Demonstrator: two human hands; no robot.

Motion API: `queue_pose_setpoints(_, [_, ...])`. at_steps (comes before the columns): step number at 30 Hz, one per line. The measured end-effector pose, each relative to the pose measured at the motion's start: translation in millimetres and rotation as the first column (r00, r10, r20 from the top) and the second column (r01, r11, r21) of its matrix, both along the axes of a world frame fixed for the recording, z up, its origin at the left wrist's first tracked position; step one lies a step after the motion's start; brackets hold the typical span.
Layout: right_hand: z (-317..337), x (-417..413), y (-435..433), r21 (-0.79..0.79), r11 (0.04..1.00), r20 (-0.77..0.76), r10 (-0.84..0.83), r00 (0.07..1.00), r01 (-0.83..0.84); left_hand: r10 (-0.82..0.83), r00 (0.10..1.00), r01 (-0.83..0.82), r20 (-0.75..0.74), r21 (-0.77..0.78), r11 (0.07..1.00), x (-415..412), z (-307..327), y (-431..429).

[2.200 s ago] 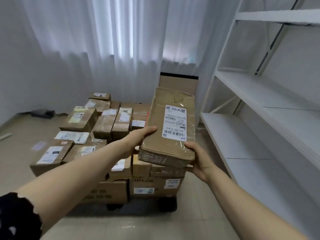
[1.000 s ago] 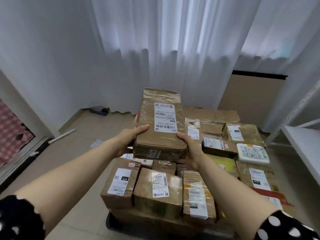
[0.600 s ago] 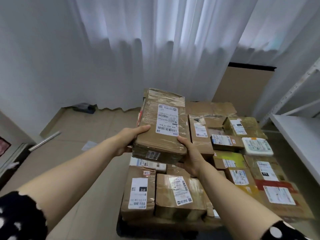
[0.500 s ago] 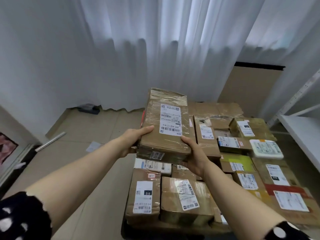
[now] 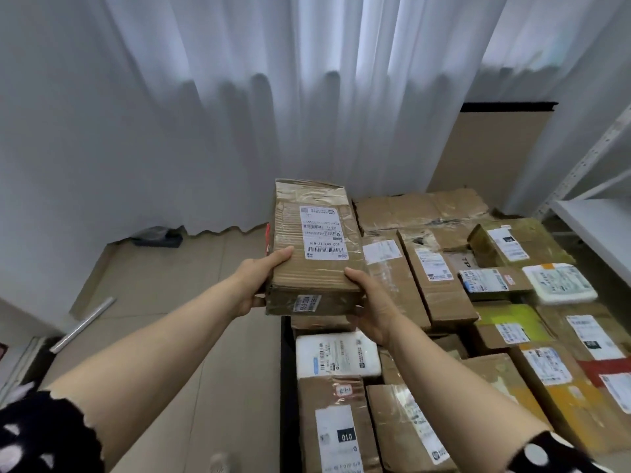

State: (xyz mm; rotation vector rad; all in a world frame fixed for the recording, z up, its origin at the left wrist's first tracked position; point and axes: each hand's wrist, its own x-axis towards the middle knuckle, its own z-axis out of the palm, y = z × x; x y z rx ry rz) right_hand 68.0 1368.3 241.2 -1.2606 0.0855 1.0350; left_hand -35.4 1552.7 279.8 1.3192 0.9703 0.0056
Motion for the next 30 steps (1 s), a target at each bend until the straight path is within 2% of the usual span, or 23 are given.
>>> queue_pose_setpoints(5, [-7.6,-19.8,96.8,-0.036,0.987,-0.047,-0.156,0.987,0.155,-0.024,1.0,0.023,-0.005,-0.062,0.998,-1.4,-21.8,100.5])
queue_pose_setpoints(10, [-0.4,-39.4,190.9,-0.057,0.977,-0.047,-0.208,0.977,0.205,-0.053,0.998,0.051,-0.017,-0.078,0.996,-12.9,-26.6,191.9])
queue_pose_setpoints(15, [3.3,-29.1,245.2,-0.089,0.962,-0.036,-0.264,0.964,0.26,-0.072,0.997,0.071,-0.014,-0.077,0.995,6.2,-26.4,245.9])
queue_pose_setpoints(20, [-11.6,12.8,258.1,-0.098,0.951,0.022,-0.292,0.956,0.293,-0.123,0.992,0.121,-0.024,-0.08,0.989,52.4,-33.2,260.7])
queue_pose_setpoints(25, [-31.6,83.0,274.9,-0.163,0.956,-0.024,-0.25,0.968,0.242,-0.164,0.986,0.162,-0.032,-0.054,0.985,120.4,-38.2,275.8])
queue_pose_setpoints(28, [-41.4,137.7,292.6,-0.113,0.972,-0.042,-0.213,0.976,0.207,-0.207,0.978,0.206,-0.032,-0.024,0.978,171.8,-36.2,290.3])
queue_pose_setpoints(30, [-44.2,171.9,300.7,-0.093,0.965,-0.055,-0.249,0.967,0.244,-0.24,0.969,0.239,-0.056,-0.027,0.971,210.7,-33.8,297.9])
